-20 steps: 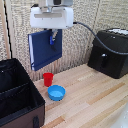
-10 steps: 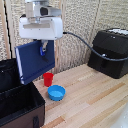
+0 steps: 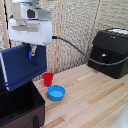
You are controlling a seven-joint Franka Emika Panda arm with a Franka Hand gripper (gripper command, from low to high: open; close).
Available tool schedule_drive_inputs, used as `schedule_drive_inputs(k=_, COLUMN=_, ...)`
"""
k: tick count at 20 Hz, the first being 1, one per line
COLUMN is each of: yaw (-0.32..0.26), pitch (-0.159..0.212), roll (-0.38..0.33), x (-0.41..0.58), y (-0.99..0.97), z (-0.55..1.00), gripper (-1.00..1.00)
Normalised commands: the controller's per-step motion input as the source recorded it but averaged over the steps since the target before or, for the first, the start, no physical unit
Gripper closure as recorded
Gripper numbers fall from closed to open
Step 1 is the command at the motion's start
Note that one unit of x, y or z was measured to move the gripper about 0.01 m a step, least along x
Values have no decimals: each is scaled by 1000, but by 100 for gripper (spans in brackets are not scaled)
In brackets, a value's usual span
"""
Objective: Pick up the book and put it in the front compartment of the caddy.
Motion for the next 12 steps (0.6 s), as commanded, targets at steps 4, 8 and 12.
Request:
schedule_drive_inputs(k=4, yaw=-128, pitch=0, roll=-6, x=34, y=819, z=109, gripper=100)
schedule_drive_inputs(k=8, yaw=-142, pitch=0, roll=-37, x=31, y=815, z=-98, gripper=100)
schedule_drive_inputs(k=12, yaw=-125, pitch=-17, roll=-83, x=106, y=623, z=-316, gripper=100)
